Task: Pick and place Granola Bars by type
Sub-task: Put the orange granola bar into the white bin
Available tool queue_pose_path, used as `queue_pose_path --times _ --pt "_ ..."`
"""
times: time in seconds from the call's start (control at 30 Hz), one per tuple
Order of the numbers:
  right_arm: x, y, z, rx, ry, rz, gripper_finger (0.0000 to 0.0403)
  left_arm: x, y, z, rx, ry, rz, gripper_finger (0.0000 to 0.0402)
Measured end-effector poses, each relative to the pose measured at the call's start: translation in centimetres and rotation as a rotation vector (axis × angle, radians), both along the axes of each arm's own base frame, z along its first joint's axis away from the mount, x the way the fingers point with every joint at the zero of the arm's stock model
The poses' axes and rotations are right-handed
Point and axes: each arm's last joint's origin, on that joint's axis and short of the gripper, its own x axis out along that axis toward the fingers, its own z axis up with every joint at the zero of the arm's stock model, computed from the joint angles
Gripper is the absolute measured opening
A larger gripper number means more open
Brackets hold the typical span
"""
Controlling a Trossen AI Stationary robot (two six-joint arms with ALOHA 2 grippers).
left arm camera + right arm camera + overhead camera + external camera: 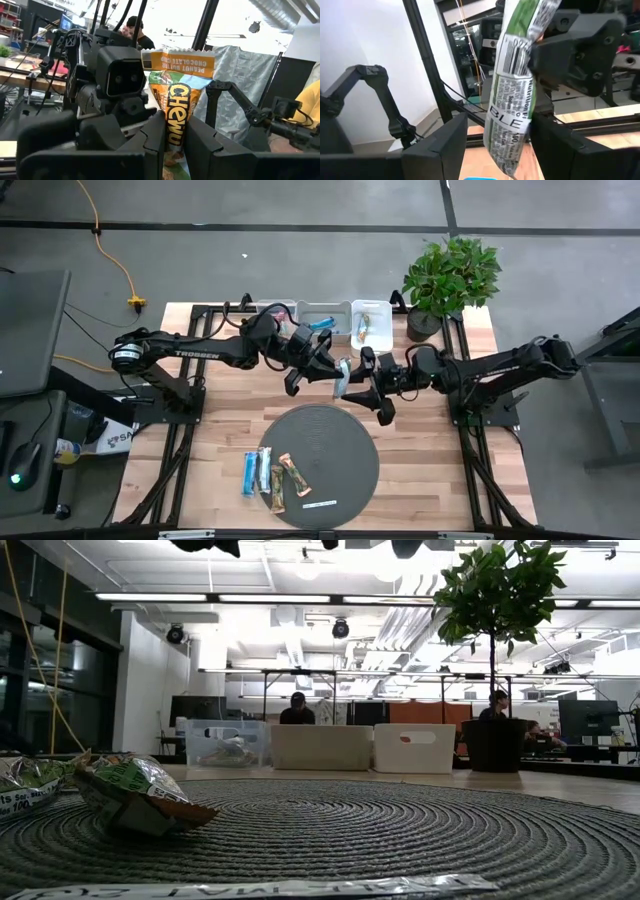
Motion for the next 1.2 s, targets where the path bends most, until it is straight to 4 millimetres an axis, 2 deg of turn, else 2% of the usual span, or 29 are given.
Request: queue_pose_path --times 0.27,0.93,1.2 --pt "0.58 0.07 -0.11 0.022 -0.043 0.013 0.0188 0.01 0.0 -0.04 0.0 0.005 0.001 0.005" --pt "0.58 0.05 -0.13 0.023 -0.042 0.01 0.0097 0.03 0.0 -0.04 0.009 -0.001 0.013 0.005" --pt "0.61 0.05 -0.26 0.02 -0.028 0.004 0.0084 0.03 0.01 -0.08 0.01 0.002 0.01 0.005"
